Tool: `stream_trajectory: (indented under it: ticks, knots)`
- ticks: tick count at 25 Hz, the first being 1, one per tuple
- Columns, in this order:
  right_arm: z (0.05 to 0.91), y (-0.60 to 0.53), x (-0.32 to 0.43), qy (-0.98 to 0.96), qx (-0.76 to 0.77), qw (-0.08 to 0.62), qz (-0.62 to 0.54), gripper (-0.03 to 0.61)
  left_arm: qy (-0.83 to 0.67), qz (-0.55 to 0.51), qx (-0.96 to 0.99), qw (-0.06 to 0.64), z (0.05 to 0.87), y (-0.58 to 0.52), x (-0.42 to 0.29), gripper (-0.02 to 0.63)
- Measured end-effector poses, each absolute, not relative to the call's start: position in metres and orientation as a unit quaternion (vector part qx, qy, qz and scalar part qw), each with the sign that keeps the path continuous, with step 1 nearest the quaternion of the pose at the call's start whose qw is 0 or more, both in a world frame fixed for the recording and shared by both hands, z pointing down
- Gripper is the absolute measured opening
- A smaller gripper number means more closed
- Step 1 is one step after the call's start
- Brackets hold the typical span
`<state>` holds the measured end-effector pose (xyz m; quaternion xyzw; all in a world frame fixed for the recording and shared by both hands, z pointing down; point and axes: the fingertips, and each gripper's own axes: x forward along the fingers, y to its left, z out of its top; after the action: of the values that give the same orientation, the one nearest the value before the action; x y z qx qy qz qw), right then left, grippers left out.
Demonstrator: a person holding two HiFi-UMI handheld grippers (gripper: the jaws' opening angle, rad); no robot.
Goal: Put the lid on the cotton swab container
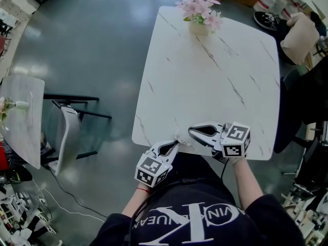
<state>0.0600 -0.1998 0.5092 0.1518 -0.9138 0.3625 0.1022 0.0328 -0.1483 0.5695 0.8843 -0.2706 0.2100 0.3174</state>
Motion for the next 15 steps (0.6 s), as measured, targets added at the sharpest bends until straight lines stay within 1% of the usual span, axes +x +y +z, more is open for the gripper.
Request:
stream_trajectory:
  ticks: [15]
  knots:
    - [0.515,-0.181,0.042,-0.924,0.168,0.192,0.283,0.003,-0.272,0.209,0.885,0.315,0.570,-0.149,0.032,0.005]
